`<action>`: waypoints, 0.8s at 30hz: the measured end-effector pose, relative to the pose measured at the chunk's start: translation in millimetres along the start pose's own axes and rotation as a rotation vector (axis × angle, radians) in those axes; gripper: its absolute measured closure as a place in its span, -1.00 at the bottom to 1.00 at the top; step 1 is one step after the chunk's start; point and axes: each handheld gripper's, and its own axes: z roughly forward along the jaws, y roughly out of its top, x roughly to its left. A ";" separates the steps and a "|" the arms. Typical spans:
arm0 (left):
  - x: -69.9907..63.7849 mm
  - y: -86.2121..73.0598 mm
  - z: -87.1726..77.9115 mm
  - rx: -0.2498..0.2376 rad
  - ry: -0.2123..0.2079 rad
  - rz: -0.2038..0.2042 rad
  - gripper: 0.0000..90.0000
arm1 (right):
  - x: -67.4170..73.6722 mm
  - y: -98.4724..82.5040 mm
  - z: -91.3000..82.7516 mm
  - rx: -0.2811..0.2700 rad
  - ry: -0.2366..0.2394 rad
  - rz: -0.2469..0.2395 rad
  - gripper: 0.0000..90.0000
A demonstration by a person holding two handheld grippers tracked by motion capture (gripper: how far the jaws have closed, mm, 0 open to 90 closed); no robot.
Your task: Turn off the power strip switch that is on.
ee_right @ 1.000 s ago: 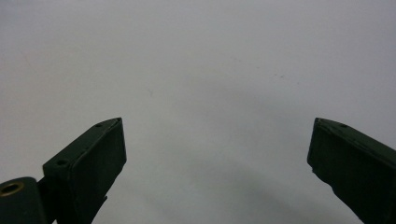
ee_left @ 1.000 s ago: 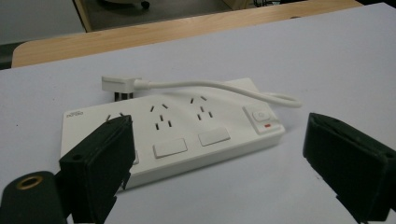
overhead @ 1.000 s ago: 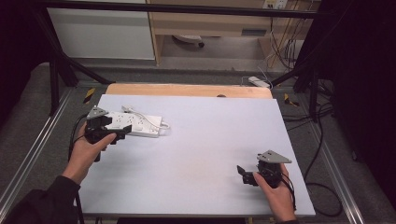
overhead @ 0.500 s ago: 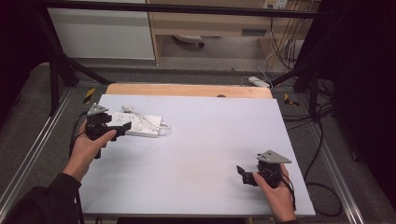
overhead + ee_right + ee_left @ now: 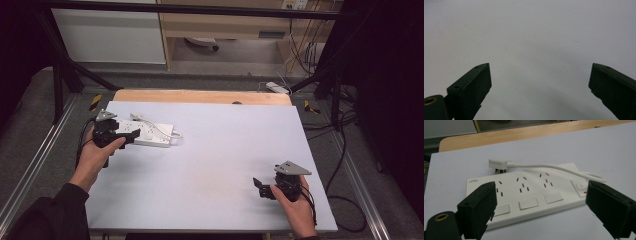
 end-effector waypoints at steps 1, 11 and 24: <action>0.3 -0.2 1.2 0.002 0.003 0.001 -0.77 | 0.2 0.1 0.0 0.001 0.001 0.000 -0.89; 7.0 -1.5 3.9 0.007 0.032 -0.013 -0.60 | 0.5 0.1 0.5 0.004 0.002 0.004 -0.89; 21.0 -1.2 2.7 0.004 0.049 -0.064 -0.06 | 0.6 -0.3 1.2 0.006 0.000 -0.005 -0.90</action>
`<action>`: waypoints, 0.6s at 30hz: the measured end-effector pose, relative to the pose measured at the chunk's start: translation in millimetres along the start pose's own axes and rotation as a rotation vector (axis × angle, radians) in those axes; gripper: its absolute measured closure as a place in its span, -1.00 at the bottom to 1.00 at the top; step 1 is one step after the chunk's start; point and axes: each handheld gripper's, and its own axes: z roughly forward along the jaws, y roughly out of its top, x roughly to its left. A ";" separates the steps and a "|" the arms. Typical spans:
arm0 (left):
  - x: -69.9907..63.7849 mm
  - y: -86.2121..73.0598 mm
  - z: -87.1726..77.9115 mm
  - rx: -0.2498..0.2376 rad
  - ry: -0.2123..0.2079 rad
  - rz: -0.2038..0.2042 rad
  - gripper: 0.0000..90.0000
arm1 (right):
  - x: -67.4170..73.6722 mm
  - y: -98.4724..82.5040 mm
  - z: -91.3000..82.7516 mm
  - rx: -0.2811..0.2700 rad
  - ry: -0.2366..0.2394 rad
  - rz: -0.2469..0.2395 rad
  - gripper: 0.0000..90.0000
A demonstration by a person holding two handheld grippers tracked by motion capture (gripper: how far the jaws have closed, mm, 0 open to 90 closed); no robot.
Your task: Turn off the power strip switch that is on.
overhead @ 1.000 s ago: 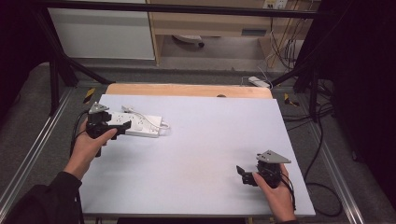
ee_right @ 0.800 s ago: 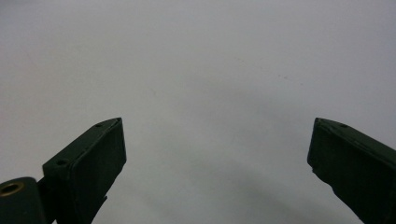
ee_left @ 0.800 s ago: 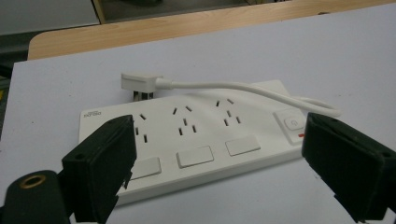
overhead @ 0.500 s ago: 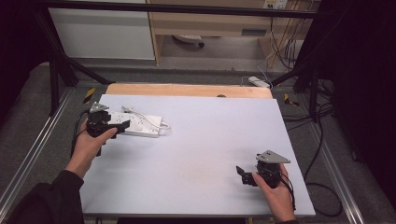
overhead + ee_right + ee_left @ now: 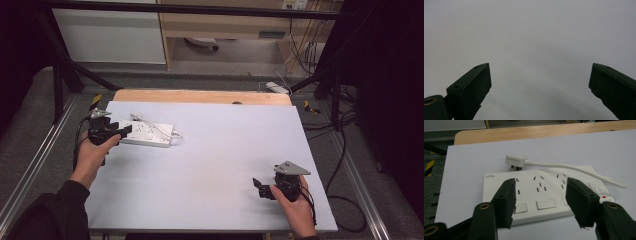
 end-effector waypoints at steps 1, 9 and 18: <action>0.0 0.0 0.0 0.000 0.000 0.000 -0.02 | 0.3 0.1 0.1 -0.001 0.000 -0.001 -0.90; 6.0 6.3 -0.3 -0.007 -0.012 0.000 0.32 | 2.1 0.2 -0.6 -0.005 0.005 -0.001 -0.90; 0.7 5.1 4.8 0.021 -0.050 0.015 0.80 | 1.3 0.0 -1.0 -0.008 0.006 0.001 -0.90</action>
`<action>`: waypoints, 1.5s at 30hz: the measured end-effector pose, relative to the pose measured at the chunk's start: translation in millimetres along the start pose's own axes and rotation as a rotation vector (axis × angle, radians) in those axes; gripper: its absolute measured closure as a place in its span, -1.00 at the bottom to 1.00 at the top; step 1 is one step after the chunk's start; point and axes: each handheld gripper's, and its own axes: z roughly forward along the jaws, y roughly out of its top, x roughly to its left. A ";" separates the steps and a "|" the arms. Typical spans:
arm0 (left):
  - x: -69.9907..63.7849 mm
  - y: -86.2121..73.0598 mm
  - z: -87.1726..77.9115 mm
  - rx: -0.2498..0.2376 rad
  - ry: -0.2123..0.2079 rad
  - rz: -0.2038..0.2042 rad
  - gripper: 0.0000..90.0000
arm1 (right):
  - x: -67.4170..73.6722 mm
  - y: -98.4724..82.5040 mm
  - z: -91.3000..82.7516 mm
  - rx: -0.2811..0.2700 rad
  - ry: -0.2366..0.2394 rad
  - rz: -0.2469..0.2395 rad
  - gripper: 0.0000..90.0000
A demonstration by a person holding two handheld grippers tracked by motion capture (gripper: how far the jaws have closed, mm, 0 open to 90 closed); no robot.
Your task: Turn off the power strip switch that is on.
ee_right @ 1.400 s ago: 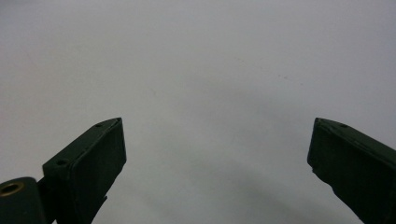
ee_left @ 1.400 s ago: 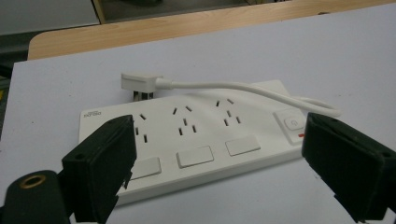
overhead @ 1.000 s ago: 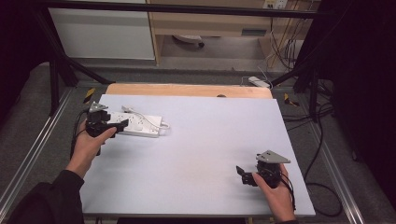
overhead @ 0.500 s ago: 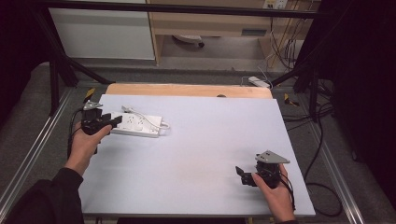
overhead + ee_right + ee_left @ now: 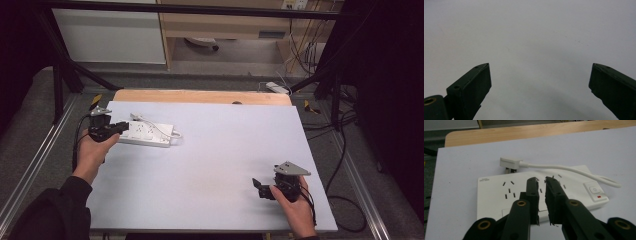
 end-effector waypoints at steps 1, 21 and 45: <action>0.0 0.0 0.0 0.000 0.000 0.000 0.83 | 0.0 0.0 0.0 0.000 0.000 0.000 -0.90; 0.9 -8.3 15.4 0.065 0.016 -0.001 1.00 | -2.7 -0.7 -1.5 -0.004 -0.003 0.013 -0.90; -2.1 -16.9 28.5 0.095 0.014 0.018 1.00 | -1.8 -0.6 -0.9 0.001 0.000 0.011 -0.90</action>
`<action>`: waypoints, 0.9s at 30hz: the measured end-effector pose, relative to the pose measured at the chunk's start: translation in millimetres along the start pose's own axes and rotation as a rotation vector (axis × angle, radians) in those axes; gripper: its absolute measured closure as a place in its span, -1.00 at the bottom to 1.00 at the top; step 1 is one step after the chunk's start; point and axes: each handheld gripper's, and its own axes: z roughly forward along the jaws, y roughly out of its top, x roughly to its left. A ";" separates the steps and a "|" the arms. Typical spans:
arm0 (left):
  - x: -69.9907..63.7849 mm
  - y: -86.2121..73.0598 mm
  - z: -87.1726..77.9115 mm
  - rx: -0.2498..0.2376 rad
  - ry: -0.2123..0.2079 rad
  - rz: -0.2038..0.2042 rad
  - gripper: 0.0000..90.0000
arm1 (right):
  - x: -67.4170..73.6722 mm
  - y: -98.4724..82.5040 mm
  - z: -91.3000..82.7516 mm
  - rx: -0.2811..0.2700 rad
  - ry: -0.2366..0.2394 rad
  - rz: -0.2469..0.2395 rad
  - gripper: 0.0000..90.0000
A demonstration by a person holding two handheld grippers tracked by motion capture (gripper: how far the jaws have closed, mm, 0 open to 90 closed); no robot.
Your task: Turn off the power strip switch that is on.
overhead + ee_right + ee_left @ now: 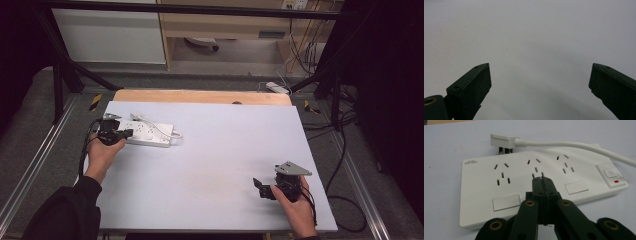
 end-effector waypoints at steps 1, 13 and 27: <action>-0.7 -0.2 0.5 0.000 -0.001 0.001 1.00 | -0.1 0.0 0.2 0.000 -0.001 -0.002 -0.90; -3.0 -5.6 7.5 0.002 0.013 0.006 1.00 | -0.3 -0.2 -0.3 -0.002 0.000 0.005 -0.90; -2.9 -6.3 11.2 0.001 0.007 0.015 1.00 | -0.3 -0.3 -0.1 0.000 0.001 0.008 -0.90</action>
